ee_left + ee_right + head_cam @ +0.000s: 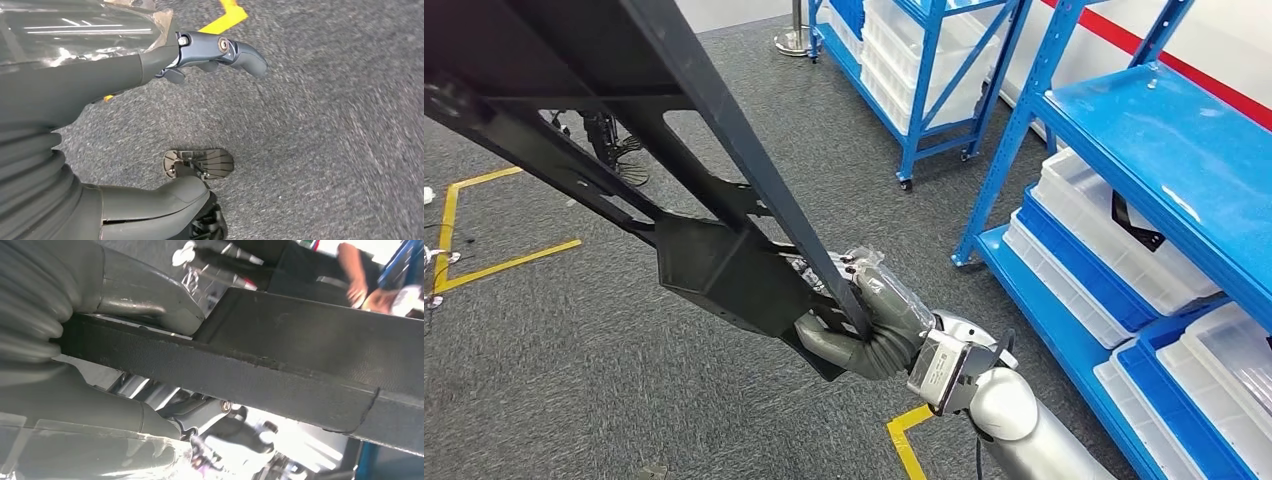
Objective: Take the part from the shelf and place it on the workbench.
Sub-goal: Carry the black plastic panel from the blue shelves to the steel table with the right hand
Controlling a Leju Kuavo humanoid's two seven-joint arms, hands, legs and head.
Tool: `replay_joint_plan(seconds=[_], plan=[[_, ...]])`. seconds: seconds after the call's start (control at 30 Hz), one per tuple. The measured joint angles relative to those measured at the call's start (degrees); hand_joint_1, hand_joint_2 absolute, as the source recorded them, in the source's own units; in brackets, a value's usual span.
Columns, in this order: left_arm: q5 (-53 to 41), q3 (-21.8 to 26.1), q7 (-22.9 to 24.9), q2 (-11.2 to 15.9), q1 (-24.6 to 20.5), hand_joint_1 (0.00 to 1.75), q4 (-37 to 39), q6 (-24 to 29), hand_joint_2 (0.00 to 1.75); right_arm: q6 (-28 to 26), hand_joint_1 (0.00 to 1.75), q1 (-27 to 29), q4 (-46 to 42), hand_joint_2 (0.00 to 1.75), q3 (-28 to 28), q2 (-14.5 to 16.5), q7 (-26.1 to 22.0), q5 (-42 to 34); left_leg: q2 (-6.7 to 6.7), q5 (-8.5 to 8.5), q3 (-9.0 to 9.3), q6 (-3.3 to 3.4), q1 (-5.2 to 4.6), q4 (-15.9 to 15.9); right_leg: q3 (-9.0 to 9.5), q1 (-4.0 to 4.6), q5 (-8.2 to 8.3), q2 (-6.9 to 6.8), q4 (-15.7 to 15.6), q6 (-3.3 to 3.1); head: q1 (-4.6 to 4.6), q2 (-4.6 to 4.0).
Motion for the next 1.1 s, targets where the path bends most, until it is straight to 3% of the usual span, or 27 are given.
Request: replay_joint_plan(seconds=[0.03,0.07,0.1,0.17,0.23,0.3,0.37,0.4,0.47,0.5,0.53,0.6,0.67,0.73,0.8,0.87,0.93,0.97,1.0,1.07,1.1], plan=[[-0.1,0.0,0.0,0.0,0.0,0.00,0.0,-0.1,1.75,0.1,1.75,-0.2,0.0,1.75,0.1,0.1,0.0,0.0,-0.86,0.00,0.02,-0.15,0.09,0.1,1.67,-0.28,1.87,0.51,-3.8,0.74,0.01,0.00],[-0.2,0.0,0.0,0.0,0.0,0.00,0.0,-0.3,1.75,0.1,1.75,-0.3,0.0,1.75,0.2,0.1,0.0,0.0,-1.68,-0.04,-0.08,-0.39,0.16,0.4,3.64,-0.66,3.60,1.83,-8.2,1.33,0.01,0.00],[-0.3,0.0,0.0,0.0,0.0,0.00,0.0,-0.4,1.75,0.1,1.75,-0.5,0.0,1.75,0.2,0.2,0.0,0.0,-2.44,-0.11,-0.28,-0.70,0.15,0.6,5.24,-0.89,4.90,3.00,-11.7,1.52,0.01,0.00],[-0.5,-0.1,0.0,0.0,0.0,0.00,0.0,-0.5,1.75,0.2,1.75,-0.5,-0.1,1.75,0.2,0.4,0.0,0.0,-3.63,0.01,-0.94,-1.51,0.14,1.0,6.51,-0.94,5.80,4.28,-14.5,0.92,-0.02,0.00],[-0.9,-0.2,0.1,0.1,0.2,0.00,0.0,-0.8,1.75,0.3,1.75,-0.5,-0.2,1.75,0.2,0.6,0.1,0.0,-4.48,0.30,-1.44,-2.24,0.35,0.9,6.46,-0.81,6.13,3.06,-14.6,-0.04,-0.05,0.00],[-1.3,-0.4,0.3,0.2,0.2,0.00,0.0,-1.3,1.75,0.3,1.75,-0.5,-0.3,1.75,0.1,1.1,0.2,0.2,-2.48,-0.78,-2.52,-2.75,0.32,2.5,6.55,-0.97,6.33,1.76,-14.8,-0.94,-0.23,0.00],[-1.7,-0.8,0.5,0.2,-0.1,0.00,0.0,-1.7,1.75,0.2,1.75,-0.2,-0.6,1.75,-0.1,1.3,0.4,0.7,1.45,-4.07,-5.58,-3.14,0.25,8.6,6.62,-0.77,6.27,0.16,-14.8,-1.75,-0.49,0.00],[-1.9,-1.1,0.7,0.3,-0.3,0.00,0.0,-1.9,1.75,0.2,1.75,0.0,-0.7,1.75,-0.2,1.3,0.5,0.9,2.66,-5.78,-7.50,-3.33,0.38,12.5,6.62,-0.55,6.21,-0.74,-14.8,-2.04,-0.56,0.00],[-2.2,-1.4,1.0,0.3,-0.4,0.00,0.0,-2.0,1.75,0.2,1.75,0.4,-0.7,1.75,-0.4,1.4,0.7,1.2,3.48,-6.87,-9.66,-3.53,0.63,17.0,6.63,-0.22,6.08,-2.43,-14.8,-2.19,-0.55,0.00],[-2.2,-1.6,1.1,0.3,-0.4,0.00,0.0,-2.1,1.75,0.2,1.75,0.5,-0.7,1.75,-0.5,1.4,0.8,1.3,3.70,-5.89,-9.06,-3.54,0.70,15.9,6.67,-0.16,6.03,-3.20,-14.8,-2.23,-0.55,0.00],[-2.2,-1.6,1.2,0.3,-0.4,0.00,-0.1,-2.1,1.75,0.2,1.75,0.6,-0.8,1.75,-0.6,1.4,0.8,1.4,4.21,-4.21,-7.31,-3.48,0.72,12.8,6.75,-0.13,5.95,-3.88,-14.8,-2.21,-0.55,0.00],[-2.3,-1.7,1.3,0.4,-0.6,0.00,-0.1,-2.2,1.75,0.2,1.75,0.6,-1.0,1.75,-0.8,1.6,0.8,1.6,6.71,-1.63,-2.86,-3.17,0.45,5.1,6.98,0.20,5.68,-5.07,-14.8,-1.92,-0.51,0.00],[-2.3,-1.7,1.3,0.4,-0.9,0.00,-0.2,-2.4,1.75,0.1,1.75,0.6,-1.3,1.75,-0.9,1.7,0.8,1.7,7.99,-1.16,-0.86,-2.59,-0.11,1.7,7.15,0.64,5.42,-6.05,-14.8,-1.44,-0.38,0.00],[-2.3,-1.7,1.3,0.4,-1.0,0.00,-0.2,-2.6,1.75,0.1,1.75,0.6,-1.4,1.75,-1.0,1.9,0.9,1.8,6.66,-0.97,-0.85,-1.81,-0.45,1.5,7.29,0.62,5.27,-6.95,-14.9,-0.87,-0.31,0.00],[-2.3,-1.7,1.3,0.5,-0.9,0.00,-0.2,-2.6,1.75,0.2,1.75,0.6,-1.6,1.75,-1.0,2.0,1.0,1.9,5.34,-0.52,-0.64,-0.92,-0.27,0.9,6.74,0.27,4.33,-5.09,-13.5,-0.46,-0.29,0.00],[-2.3,-1.7,1.3,0.6,-1.1,0.00,-0.2,-2.6,1.75,0.3,1.75,0.9,-1.7,1.75,-1.1,2.0,1.1,1.9,3.94,-0.15,-0.50,-0.27,0.00,0.5,4.08,0.02,1.73,-1.61,-7.9,-0.65,-0.17,0.00],[-2.3,-1.8,1.3,0.6,-1.2,0.00,-0.2,-2.7,1.75,0.5,1.75,1.4,-1.7,1.75,-1.2,1.9,1.3,2.0,2.22,-0.08,-0.60,-0.08,0.03,0.5,0.18,0.00,-0.96,-0.26,-0.2,-0.75,-0.07,0.00],[-2.4,-1.9,1.3,0.6,-1.1,0.00,-0.2,-2.7,1.75,0.5,1.75,1.6,-1.7,1.75,-1.2,1.9,1.4,2.1,1.30,-0.08,-0.60,-0.09,0.03,0.6,-0.96,-0.03,-1.29,-0.13,1.8,-0.48,-0.07,0.00],[-2.4,-2.0,1.3,0.6,-1.0,0.00,-0.2,-2.7,1.75,0.5,1.75,1.8,-1.7,1.75,-1.3,1.8,1.4,2.1,0.40,-0.07,-0.58,-0.11,0.05,0.6,-1.03,-0.10,-0.66,-0.05,1.4,0.01,-0.07,0.00],[-2.6,-2.1,1.3,0.6,-1.0,0.00,-0.2,-2.7,1.75,0.5,1.75,1.9,-1.8,1.75,-1.3,1.8,1.5,2.1,-1.40,-0.09,-0.54,-0.32,0.17,0.8,2.07,-0.52,2.82,1.08,-5.8,1.27,-0.07,0.00],[-2.6,-2.2,1.3,0.6,-1.0,0.00,-0.2,-2.7,1.75,0.5,1.75,1.9,-1.8,1.75,-1.3,1.8,1.5,2.1,-2.22,-0.14,-0.64,-0.60,0.13,1.0,3.83,-0.69,4.36,2.19,-9.7,1.53,-0.07,0.00]])
